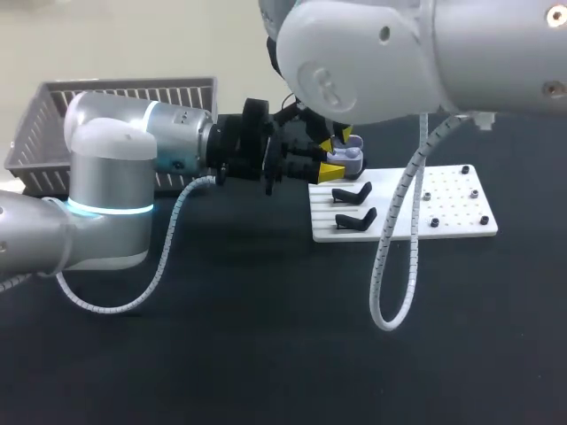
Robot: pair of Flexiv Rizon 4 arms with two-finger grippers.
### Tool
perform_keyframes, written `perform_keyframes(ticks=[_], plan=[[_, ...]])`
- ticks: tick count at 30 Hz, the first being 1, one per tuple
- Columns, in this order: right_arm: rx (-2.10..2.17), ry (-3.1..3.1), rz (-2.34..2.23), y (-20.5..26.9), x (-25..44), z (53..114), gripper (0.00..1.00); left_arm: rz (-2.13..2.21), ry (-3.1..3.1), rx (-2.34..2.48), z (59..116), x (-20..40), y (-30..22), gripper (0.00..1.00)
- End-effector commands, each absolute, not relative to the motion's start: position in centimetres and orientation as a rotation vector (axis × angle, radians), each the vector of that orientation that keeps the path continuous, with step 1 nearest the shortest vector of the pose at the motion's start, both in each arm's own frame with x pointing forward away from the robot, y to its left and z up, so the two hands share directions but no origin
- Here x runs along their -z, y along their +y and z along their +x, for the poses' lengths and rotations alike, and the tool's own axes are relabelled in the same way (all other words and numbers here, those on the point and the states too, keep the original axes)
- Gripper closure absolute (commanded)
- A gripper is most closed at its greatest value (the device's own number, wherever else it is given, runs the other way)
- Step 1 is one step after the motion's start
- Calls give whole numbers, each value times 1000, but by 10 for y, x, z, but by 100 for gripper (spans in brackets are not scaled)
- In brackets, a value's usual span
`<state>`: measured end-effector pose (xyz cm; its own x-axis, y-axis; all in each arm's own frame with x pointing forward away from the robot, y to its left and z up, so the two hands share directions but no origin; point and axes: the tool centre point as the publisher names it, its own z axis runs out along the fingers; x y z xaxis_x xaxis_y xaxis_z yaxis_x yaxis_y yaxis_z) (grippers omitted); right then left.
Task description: Pick up each earbud case from the left stands, insert the matching earbuds, close the lid, and place the case in the box.
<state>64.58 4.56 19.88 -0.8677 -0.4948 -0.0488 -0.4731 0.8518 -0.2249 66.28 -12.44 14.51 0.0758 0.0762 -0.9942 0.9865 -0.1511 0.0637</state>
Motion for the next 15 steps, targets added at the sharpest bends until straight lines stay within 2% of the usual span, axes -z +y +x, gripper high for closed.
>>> perform_keyframes(ticks=[1,15], plan=[[323,2920,-756,47,-195,647,100,1411,1141,1224,663,-145,-124,100],[332,2920,-715,43,-190,652,100,1411,1141,1224,663,-145,-124,100]])
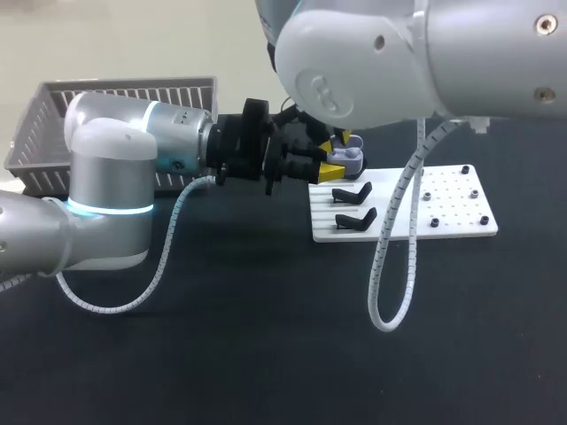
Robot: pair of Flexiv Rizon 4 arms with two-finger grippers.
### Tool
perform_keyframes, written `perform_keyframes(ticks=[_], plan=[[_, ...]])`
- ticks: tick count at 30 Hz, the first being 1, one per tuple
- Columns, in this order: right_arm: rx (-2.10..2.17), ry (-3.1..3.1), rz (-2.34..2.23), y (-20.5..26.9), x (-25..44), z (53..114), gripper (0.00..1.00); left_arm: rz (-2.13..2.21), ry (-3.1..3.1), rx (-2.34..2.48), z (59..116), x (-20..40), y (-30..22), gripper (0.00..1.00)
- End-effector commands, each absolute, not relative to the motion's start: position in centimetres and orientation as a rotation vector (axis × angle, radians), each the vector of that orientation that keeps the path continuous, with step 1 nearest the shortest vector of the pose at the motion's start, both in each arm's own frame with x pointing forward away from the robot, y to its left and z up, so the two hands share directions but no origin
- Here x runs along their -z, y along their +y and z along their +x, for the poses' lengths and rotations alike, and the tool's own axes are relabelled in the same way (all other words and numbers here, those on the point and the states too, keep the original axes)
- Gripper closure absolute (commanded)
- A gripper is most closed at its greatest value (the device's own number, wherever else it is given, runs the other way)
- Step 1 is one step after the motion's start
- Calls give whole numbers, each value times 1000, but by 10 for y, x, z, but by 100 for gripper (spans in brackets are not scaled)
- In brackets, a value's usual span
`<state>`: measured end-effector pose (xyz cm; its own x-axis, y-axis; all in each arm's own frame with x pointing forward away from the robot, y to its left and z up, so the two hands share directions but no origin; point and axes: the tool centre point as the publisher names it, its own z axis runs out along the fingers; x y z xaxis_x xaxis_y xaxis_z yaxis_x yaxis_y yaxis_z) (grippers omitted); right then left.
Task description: Pick up each earbud case from the left stands, insert the matching earbuds, close the lid, and place the case in the box.
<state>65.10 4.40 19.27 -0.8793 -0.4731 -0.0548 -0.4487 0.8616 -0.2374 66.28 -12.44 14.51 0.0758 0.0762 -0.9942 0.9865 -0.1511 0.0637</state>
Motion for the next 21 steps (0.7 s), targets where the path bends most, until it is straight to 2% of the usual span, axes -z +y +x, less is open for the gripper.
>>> perform_keyframes(ticks=[1,21], plan=[[333,2920,-710,42,-190,652,100,1411,1141,1224,663,-145,-124,100],[331,2920,-679,42,-185,658,100,1411,1141,1224,663,-145,-124,100]])
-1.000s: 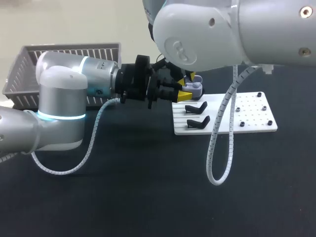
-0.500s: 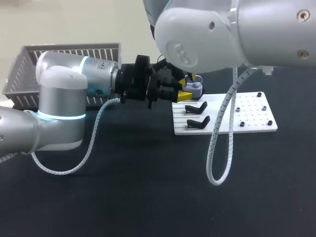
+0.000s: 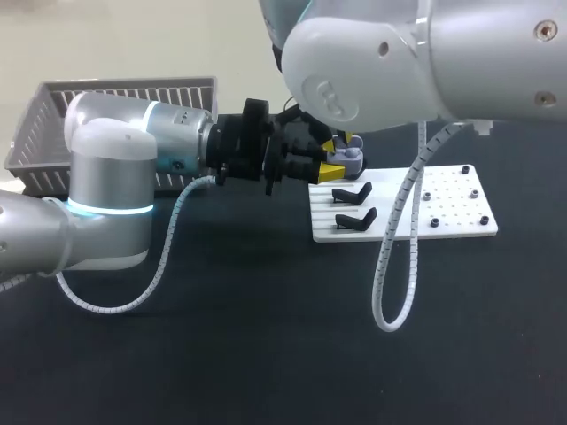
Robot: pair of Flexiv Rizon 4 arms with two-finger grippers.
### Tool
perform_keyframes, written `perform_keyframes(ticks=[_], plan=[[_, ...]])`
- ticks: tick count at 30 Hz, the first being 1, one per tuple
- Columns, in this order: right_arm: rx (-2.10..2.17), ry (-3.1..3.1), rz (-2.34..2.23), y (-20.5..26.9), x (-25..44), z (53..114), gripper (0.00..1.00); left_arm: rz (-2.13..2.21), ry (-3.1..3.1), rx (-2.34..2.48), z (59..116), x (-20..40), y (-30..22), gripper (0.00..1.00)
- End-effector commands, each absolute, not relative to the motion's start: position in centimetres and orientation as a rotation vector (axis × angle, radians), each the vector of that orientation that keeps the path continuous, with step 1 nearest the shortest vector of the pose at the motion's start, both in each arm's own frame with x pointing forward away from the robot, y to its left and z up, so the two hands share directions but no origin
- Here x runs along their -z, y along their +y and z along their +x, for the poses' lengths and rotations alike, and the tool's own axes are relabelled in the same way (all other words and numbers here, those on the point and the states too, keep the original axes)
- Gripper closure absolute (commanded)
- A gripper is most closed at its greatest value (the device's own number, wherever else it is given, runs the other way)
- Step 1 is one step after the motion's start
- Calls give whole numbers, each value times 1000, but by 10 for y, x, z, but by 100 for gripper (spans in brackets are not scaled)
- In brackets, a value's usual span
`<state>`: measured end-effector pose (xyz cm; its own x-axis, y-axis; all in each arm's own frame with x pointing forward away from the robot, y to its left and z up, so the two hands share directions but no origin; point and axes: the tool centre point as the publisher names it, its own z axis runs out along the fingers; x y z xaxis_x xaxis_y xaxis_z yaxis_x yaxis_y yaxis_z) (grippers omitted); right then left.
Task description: Pick up each earbud case from the left stands, insert the matching earbuds, close the lid, and place the case in the box.
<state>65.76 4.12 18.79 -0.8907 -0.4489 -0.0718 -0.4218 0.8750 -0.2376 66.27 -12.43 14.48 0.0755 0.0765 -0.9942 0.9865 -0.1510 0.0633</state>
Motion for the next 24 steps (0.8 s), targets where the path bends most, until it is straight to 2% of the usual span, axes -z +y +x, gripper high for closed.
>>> perform_keyframes(ticks=[1,17,18,19,20,21,24], plan=[[331,2919,-678,42,-184,658,100,1411,1141,1224,663,-145,-124,100],[338,2934,-661,40,-174,662,100,1411,1141,1224,663,-145,-124,100],[338,2936,-661,40,-174,662,98,1411,1141,1224,663,-145,-124,100],[336,2939,-660,39,-174,662,67,1411,1141,1224,663,-145,-124,100],[334,2941,-659,39,-174,661,22,1411,1141,1224,663,-145,-124,100],[333,2942,-658,38,-175,661,0,1411,1141,1224,663,-145,-124,100],[323,2940,-657,34,-179,661,0,1411,1141,1224,663,-145,-124,100]])
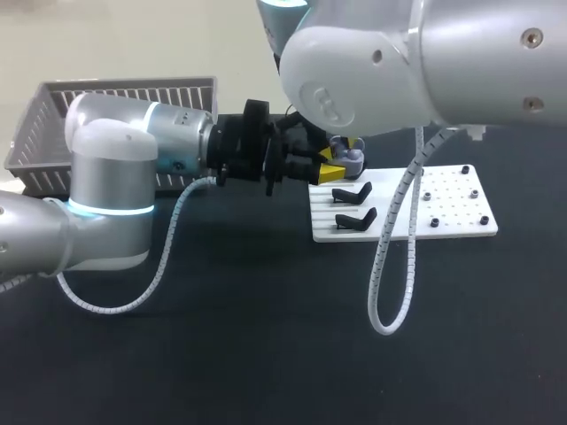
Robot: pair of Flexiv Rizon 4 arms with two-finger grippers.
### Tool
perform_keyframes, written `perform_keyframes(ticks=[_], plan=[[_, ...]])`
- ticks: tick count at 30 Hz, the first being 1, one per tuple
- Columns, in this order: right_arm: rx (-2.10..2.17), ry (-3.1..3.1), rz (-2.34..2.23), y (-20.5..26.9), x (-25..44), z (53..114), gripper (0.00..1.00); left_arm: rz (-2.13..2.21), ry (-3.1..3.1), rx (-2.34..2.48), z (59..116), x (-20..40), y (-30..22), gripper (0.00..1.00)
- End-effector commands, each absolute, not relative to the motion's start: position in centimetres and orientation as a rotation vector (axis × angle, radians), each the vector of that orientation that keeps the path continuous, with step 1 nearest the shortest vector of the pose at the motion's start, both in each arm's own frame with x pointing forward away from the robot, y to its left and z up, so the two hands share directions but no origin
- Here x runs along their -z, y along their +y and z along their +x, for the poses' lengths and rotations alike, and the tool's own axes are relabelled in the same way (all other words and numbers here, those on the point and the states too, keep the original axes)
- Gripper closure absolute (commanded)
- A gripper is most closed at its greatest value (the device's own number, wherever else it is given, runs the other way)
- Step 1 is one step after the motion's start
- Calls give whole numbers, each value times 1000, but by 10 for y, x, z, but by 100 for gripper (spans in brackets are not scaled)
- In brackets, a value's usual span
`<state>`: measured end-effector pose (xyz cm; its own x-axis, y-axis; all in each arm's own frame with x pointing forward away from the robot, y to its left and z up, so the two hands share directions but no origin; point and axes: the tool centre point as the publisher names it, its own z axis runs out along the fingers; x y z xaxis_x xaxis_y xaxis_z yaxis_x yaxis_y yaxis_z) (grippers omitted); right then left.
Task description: Pick up each earbud case from the left stands, insert the matching earbuds, close the lid, and place the case in the box.
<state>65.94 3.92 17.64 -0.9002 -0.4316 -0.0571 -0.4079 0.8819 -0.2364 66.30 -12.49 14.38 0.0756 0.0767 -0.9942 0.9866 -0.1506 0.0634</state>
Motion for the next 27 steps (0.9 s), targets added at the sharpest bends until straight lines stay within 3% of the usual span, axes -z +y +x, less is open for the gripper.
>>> perform_keyframes(ticks=[1,14,27], plan=[[320,2940,-657,33,-181,660,0,1411,1141,1224,663,-145,-124,100],[195,2829,-323,6,-223,667,0,1411,1141,1224,663,-145,-124,100],[34,2791,86,-25,-205,705,0,1411,1141,1224,663,-145,-124,100]])
